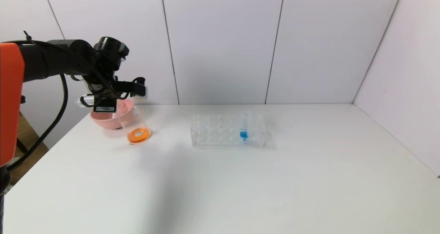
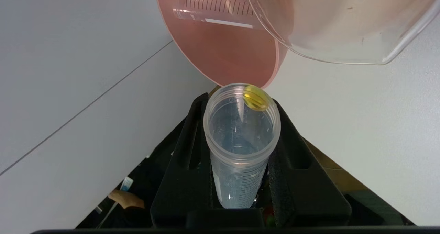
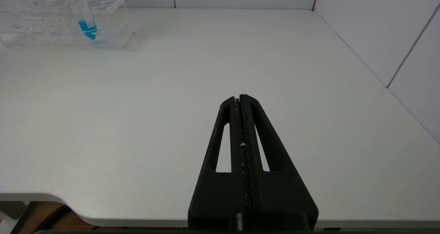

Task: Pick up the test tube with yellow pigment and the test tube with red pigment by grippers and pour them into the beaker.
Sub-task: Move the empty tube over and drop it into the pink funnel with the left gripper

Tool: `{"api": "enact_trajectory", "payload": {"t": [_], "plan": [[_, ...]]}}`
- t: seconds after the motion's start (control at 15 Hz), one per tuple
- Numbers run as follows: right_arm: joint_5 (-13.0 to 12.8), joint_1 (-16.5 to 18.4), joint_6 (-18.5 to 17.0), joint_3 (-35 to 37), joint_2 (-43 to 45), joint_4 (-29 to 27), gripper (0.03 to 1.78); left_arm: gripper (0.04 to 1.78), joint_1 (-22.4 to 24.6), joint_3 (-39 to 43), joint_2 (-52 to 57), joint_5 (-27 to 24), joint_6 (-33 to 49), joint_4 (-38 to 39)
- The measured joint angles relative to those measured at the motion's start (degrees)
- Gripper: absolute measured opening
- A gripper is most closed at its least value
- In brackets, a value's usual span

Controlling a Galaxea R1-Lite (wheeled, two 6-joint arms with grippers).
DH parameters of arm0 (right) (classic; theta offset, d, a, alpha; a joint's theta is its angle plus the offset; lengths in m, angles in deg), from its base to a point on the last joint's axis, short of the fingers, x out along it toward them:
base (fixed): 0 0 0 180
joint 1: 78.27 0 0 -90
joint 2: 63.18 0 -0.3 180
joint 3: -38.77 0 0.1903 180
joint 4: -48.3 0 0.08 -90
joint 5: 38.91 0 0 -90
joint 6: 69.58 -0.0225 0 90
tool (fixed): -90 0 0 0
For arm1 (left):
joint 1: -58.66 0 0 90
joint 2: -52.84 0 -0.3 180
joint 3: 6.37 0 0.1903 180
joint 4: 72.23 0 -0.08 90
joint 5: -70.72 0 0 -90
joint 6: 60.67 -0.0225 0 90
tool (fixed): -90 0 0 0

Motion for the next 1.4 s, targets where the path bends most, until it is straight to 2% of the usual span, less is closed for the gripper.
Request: {"api": "enact_trajectory", "payload": {"t": [0.13, 0.4, 0.53, 1.0, 1.27, 1.4], "plan": [[0.00, 0.00, 0.00, 0.00, 0.00, 0.00, 0.11, 0.48, 0.00, 0.00, 0.17, -1.15, 5.13, 0.83], [0.02, 0.00, 0.00, 0.00, 0.00, 0.02, 0.11, 0.48, 0.13, 0.00, 1.22, -9.47, 20.81, 3.06], [0.00, 0.00, 0.00, 0.00, 0.00, 0.00, 0.11, 0.48, 0.44, 0.00, 2.26, -11.26, 29.82, 4.74], [0.02, 0.00, 0.00, 0.00, 0.00, 0.02, 0.11, 0.48, 2.76, 0.00, 6.34, -11.43, 57.16, 17.90], [0.00, 0.00, 0.00, 0.00, 0.00, 0.00, 0.11, 0.48, 4.11, 0.00, 6.17, -10.96, 65.60, 31.73], [0.00, 0.00, 0.00, 0.00, 0.00, 0.00, 0.11, 0.48, 4.88, 0.00, 5.95, -10.39, 67.61, 36.19]]}}
